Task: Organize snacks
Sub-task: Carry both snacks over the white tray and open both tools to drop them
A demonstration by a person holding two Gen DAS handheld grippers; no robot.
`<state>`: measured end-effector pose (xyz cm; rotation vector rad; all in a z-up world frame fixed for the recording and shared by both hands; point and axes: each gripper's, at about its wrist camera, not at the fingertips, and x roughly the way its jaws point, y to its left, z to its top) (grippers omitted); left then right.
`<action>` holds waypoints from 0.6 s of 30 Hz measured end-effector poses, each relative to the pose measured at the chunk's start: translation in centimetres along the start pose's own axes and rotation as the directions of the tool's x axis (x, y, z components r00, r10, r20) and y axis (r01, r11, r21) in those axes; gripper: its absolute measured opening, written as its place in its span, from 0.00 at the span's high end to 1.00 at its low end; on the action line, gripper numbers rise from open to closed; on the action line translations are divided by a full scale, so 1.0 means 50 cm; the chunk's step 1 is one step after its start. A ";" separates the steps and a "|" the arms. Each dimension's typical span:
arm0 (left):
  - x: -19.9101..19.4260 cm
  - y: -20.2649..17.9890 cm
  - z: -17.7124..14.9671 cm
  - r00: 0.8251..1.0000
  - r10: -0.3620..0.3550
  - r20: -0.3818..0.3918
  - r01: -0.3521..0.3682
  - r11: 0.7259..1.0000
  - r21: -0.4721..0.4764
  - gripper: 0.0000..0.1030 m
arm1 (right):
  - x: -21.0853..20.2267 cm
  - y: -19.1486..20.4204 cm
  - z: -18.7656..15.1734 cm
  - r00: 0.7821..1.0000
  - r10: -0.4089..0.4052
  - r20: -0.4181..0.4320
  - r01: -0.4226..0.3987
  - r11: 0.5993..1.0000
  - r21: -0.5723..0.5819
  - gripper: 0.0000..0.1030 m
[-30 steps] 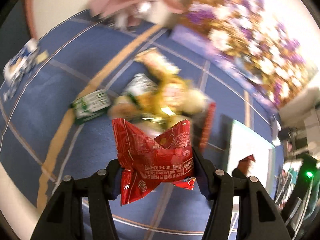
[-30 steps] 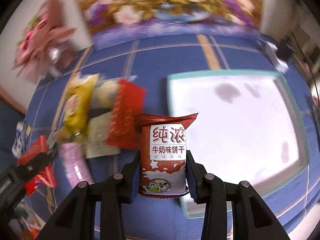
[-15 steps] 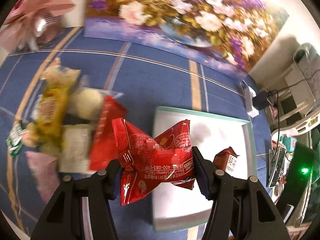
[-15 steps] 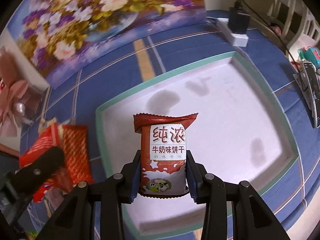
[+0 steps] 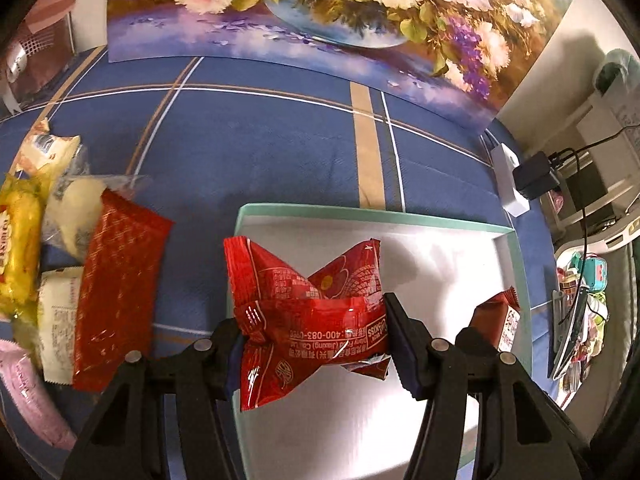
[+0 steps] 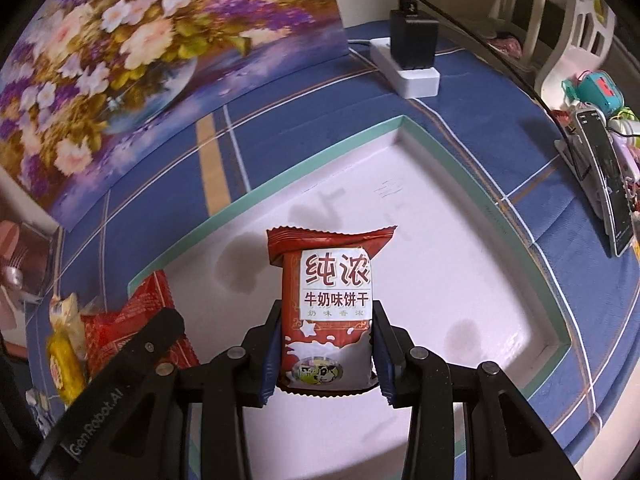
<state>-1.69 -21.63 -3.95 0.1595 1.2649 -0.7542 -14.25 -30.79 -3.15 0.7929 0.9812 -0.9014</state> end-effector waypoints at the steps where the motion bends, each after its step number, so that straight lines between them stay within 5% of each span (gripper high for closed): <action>1: 0.002 -0.001 0.001 1.000 -0.003 0.001 0.003 1.000 0.002 0.40 | 0.001 -0.001 0.002 1.000 -0.003 0.001 0.003 1.000 0.001 0.59; 18: -0.040 0.010 0.023 0.999 -0.043 0.012 0.043 0.999 -0.016 0.32 | 0.015 -0.004 0.003 1.000 -0.016 -0.024 0.016 1.000 0.005 0.59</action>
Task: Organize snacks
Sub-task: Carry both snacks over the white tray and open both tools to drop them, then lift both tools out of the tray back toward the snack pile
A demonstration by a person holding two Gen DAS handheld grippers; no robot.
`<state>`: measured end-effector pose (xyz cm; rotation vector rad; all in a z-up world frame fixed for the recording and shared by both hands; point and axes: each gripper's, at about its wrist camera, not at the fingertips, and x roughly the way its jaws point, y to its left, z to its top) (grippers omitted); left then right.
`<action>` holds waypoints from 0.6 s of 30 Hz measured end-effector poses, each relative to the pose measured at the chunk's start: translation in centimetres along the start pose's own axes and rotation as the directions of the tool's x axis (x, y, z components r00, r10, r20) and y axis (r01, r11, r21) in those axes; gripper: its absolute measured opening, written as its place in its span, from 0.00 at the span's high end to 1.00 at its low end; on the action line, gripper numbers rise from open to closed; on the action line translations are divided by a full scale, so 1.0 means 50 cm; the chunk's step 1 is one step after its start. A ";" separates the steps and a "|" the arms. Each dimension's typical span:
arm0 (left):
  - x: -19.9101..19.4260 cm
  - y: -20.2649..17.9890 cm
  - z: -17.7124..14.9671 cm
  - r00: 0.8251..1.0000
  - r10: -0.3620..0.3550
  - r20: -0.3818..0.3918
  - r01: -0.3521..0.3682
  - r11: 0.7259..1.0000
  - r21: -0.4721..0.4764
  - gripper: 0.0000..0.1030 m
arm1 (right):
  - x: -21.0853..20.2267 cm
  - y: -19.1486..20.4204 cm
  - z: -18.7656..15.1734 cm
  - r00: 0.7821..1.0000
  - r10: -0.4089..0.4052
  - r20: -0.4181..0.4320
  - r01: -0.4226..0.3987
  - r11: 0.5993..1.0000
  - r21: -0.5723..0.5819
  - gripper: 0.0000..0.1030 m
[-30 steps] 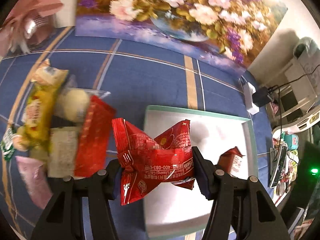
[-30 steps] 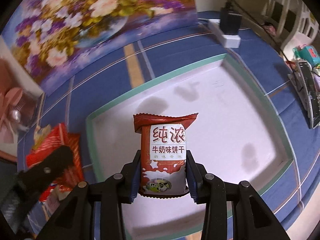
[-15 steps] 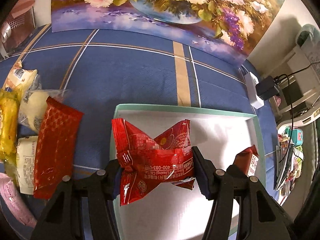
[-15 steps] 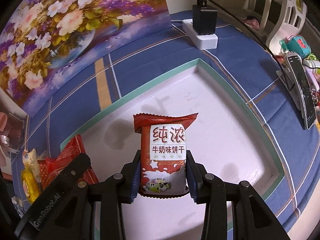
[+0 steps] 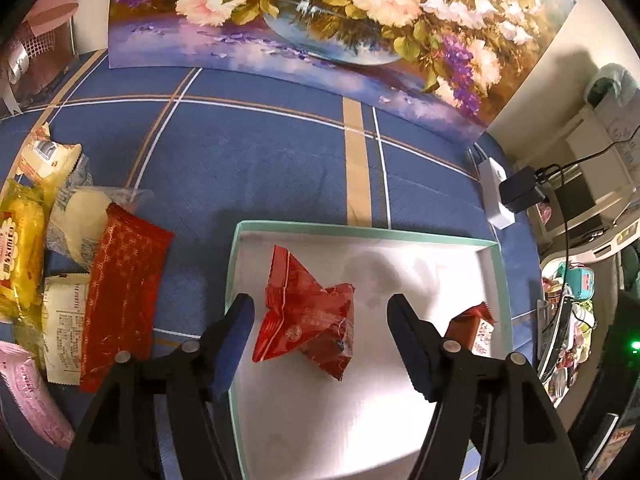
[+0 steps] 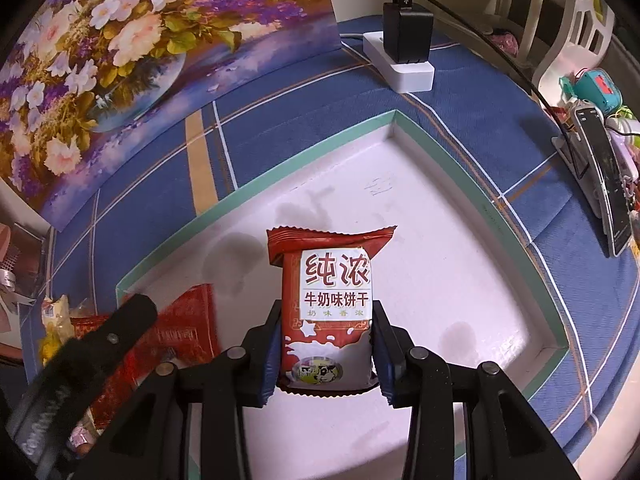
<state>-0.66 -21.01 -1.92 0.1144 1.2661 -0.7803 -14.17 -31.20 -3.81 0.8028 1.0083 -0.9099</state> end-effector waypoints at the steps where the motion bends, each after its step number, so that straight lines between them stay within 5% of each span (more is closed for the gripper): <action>1: -0.004 0.001 0.002 1.000 0.003 0.005 -0.003 1.000 0.000 0.32 | -0.001 0.001 0.000 1.000 0.002 -0.001 -0.002 1.000 -0.002 0.59; 7: -0.030 0.016 0.012 0.994 0.091 0.057 -0.091 0.996 -0.002 0.16 | -0.009 0.009 0.000 1.000 0.019 0.005 -0.019 1.000 -0.022 0.57; 18: -0.048 0.076 0.017 0.945 0.308 0.109 -0.309 0.951 -0.006 0.02 | -0.023 0.036 -0.008 0.999 0.036 0.022 -0.035 0.996 -0.077 0.22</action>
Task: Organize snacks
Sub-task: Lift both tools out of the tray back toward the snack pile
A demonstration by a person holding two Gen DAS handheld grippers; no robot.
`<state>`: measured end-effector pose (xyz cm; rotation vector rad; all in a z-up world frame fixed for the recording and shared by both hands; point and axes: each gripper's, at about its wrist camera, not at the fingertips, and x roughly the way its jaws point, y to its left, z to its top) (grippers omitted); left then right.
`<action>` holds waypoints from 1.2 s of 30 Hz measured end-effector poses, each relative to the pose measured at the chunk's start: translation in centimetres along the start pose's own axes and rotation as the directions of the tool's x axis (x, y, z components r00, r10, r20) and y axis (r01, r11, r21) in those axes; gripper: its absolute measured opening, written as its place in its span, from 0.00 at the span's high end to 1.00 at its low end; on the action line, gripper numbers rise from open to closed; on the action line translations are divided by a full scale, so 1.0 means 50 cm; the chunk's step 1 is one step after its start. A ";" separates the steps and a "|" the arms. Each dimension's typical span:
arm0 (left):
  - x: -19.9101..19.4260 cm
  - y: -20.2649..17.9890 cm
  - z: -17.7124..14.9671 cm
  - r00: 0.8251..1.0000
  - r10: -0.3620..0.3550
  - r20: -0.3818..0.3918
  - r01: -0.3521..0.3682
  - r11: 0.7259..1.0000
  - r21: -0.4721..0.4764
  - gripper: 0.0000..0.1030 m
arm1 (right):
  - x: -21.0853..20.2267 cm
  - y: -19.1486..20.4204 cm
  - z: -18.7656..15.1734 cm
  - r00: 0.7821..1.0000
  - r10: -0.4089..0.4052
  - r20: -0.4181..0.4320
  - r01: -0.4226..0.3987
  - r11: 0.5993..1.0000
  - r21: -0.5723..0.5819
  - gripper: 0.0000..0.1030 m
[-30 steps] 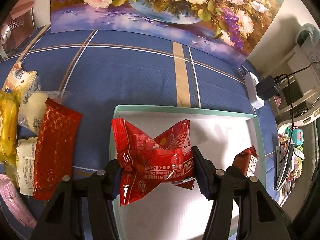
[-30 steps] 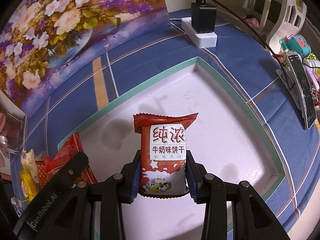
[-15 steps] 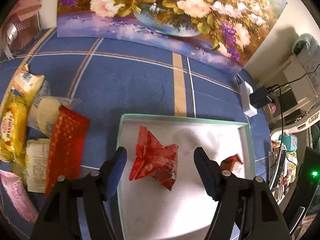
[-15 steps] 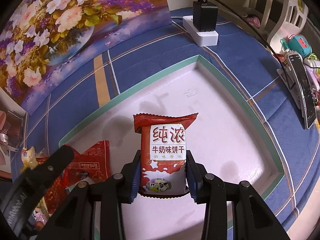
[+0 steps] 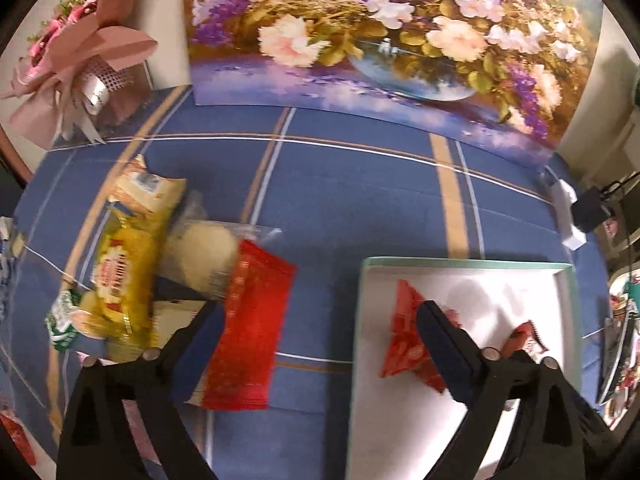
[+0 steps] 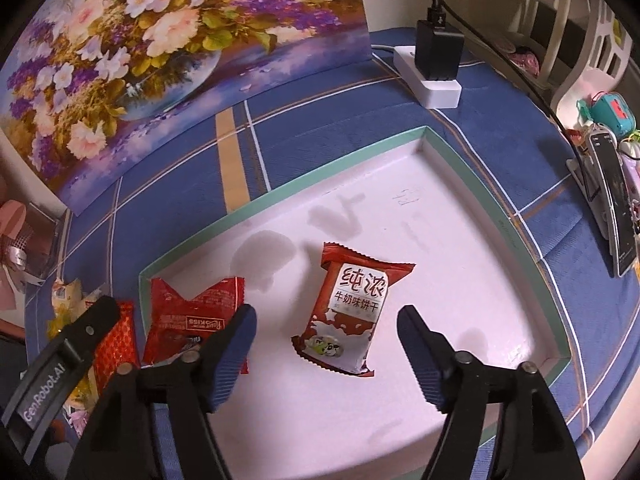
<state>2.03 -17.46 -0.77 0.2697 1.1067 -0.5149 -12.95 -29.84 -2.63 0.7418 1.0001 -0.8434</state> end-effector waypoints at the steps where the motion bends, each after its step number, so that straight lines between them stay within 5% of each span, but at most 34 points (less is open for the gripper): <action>1: 0.000 0.005 0.000 1.000 0.008 0.003 -0.008 1.000 0.000 0.01 | 0.001 0.001 0.000 1.000 0.000 0.001 0.000 1.000 -0.003 0.21; 9: -0.018 0.031 -0.008 0.997 0.068 0.024 -0.069 0.998 0.012 0.01 | -0.002 0.020 -0.010 1.000 0.010 0.009 -0.009 0.999 -0.043 0.00; 24: -0.089 0.097 -0.024 0.987 0.143 0.069 -0.141 0.990 -0.028 0.01 | -0.041 0.059 -0.050 0.999 -0.011 0.052 0.018 0.991 -0.136 0.00; 36: -0.158 0.209 -0.064 0.976 0.206 0.067 -0.196 0.972 -0.131 0.01 | -0.087 0.110 -0.102 0.991 0.114 0.063 -0.101 0.979 -0.175 0.00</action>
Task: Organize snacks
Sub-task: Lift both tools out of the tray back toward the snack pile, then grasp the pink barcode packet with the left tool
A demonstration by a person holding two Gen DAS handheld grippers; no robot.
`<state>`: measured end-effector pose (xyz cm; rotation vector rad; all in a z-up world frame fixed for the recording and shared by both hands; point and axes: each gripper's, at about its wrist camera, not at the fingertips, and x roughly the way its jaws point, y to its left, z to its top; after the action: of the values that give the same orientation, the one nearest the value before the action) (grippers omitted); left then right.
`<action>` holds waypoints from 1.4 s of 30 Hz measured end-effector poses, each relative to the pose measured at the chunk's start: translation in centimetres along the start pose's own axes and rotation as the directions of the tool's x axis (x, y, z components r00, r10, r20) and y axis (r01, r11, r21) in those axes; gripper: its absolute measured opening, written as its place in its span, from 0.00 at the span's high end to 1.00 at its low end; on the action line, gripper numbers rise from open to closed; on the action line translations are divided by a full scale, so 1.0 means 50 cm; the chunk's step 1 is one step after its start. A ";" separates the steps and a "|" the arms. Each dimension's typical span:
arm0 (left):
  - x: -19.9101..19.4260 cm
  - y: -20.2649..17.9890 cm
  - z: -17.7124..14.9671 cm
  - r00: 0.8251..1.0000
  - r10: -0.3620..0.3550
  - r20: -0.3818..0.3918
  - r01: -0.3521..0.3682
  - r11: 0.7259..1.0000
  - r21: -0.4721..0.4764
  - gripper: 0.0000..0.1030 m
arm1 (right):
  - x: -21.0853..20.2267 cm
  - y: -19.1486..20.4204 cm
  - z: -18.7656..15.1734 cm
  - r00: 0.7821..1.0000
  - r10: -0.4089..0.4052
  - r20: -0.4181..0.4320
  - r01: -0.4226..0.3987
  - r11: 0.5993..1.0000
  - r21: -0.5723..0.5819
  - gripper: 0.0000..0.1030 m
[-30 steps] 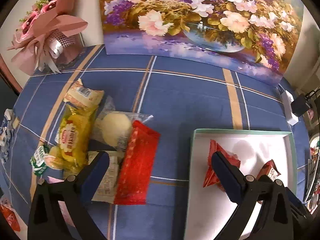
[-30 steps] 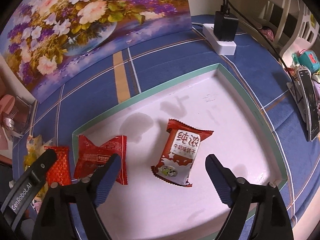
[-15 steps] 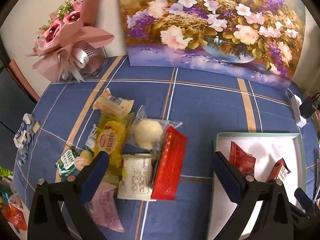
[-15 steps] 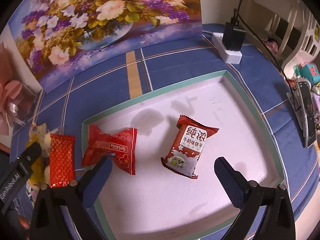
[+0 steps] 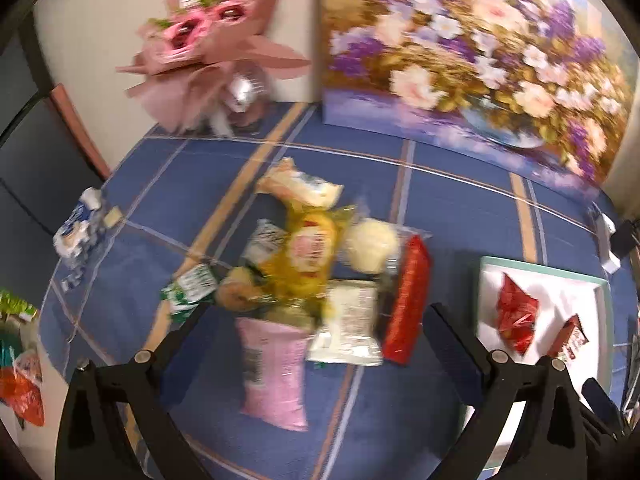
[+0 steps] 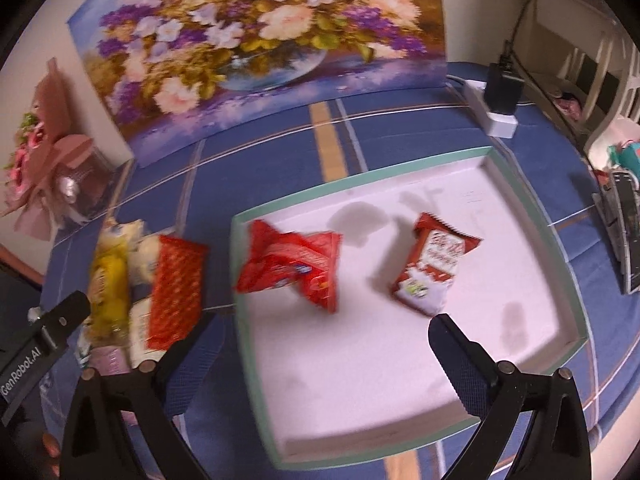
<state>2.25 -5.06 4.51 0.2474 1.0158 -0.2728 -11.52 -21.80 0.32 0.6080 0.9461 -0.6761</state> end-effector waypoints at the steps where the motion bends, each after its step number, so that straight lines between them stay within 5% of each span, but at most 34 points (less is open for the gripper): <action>1: 0.000 0.016 0.000 1.000 0.009 -0.008 -0.009 1.000 -0.014 0.01 | -0.004 0.008 -0.003 1.000 0.008 0.003 -0.008 1.000 -0.005 0.00; 17: 0.077 0.224 -0.031 0.985 -0.041 -0.168 -0.007 0.961 -0.277 0.01 | 0.016 0.199 -0.077 0.992 0.085 -0.094 -0.102 0.977 -0.188 0.00; 32: 0.149 0.195 -0.057 0.952 -0.176 -0.252 0.094 0.947 -0.306 0.01 | 0.091 0.235 -0.108 0.981 0.052 -0.189 -0.097 0.967 -0.236 0.01; 42: 0.187 0.153 -0.066 0.934 -0.160 -0.321 0.082 0.967 -0.243 0.06 | 0.100 0.210 -0.089 0.980 0.051 -0.190 -0.090 0.975 -0.205 0.04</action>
<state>6.85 2.15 -4.62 0.0221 1.3963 -0.2286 -3.90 -13.06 -4.29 0.5165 1.1475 -0.4520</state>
